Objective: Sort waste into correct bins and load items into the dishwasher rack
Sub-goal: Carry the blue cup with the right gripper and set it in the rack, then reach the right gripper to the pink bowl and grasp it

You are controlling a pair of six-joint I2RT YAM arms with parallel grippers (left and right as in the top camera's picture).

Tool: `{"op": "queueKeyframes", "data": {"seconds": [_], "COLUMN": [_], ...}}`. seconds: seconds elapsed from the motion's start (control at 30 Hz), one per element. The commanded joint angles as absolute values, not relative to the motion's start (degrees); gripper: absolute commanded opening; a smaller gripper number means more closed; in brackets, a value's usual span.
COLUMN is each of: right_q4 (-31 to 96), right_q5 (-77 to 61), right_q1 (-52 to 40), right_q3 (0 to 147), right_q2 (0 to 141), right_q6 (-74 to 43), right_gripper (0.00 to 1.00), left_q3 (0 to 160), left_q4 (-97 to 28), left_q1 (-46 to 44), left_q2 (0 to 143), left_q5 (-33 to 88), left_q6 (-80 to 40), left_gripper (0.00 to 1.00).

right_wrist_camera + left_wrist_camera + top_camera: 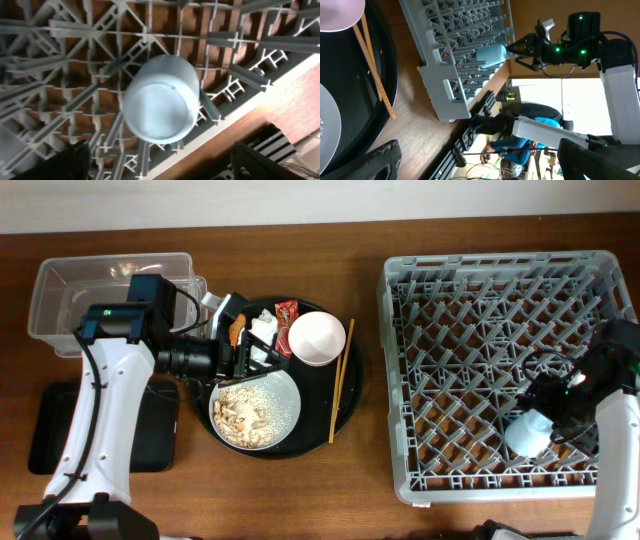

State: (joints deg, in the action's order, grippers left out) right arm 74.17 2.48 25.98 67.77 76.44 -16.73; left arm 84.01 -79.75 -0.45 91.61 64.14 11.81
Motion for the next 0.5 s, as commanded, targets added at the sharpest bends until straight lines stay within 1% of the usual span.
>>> {"op": "queueKeyframes", "data": {"seconds": [0.0, 0.03, 0.1, 0.17, 0.2, 0.27, 0.3, 0.33, 0.37, 0.43, 0.47], "right_q4": [75.6, 75.8, 75.5, 73.8, 71.8, 68.1, 67.0, 66.6, 66.6, 66.8, 66.4], "right_q5": [-5.6, -8.3, -18.2, -26.7, -30.0, -31.7, -31.7, -31.7, -31.7, -30.5, -27.4], "right_q1": [26.3, 26.2, 24.6, 21.4, 19.0, 12.9, 9.5, 6.4, 2.5, -3.8, -6.7], "right_q3": [72.8, 73.7, 76.2, 77.9, 78.0, 78.0, 78.0, 78.0, 78.0, 77.9, 77.9], "right_q2": [74.5, 73.7, 70.4, 66.0, 63.4, 58.9, 57.4, 56.7, 56.6, 57.2, 58.0], "right_q6": [-15.1, -13.7, -8.1, -5.7, -5.8, -6.5, -6.5, -7.6, -8.0, -8.0, -9.4], "right_gripper": [0.87, 0.86, 0.86, 0.86, 0.84, 0.80, 0.77, 0.74, 0.71, 0.69, 0.68], "left_q3": [84.4, 84.4, 84.4, 84.4, 84.4, 84.4, 84.4, 84.4, 84.4, 84.4, 84.4], "left_q4": [-79.7, -79.8, -78.8, -75.6, -73.7, -70.1, -68.1, -66.4, -64.6, -60.7, -59.0], "left_q1": [-0.2, -0.2, -0.2, -0.5, -1.4, -4.5, -7.0, -8.9, -10.8, -13.6, -14.7], "left_q2": [91.7, 91.7, 91.7, 91.7, 91.7, 91.7, 91.7, 91.8, 91.8, 91.8, 91.9], "left_q5": [64.0, 63.9, 62.1, 53.4, 45.6, 25.5, 13.7, 10.3, 10.3, 10.0, 8.9], "left_q6": [12.5, 12.5, 12.5, 10.8, 7.1, -1.1, -7.2, -8.6, -8.8, -10.8, -11.5], "left_gripper": [0.99, 0.99, 0.99, 0.96, 0.96, 0.89, 0.82, 0.81, 0.80, 0.80, 0.78]}}
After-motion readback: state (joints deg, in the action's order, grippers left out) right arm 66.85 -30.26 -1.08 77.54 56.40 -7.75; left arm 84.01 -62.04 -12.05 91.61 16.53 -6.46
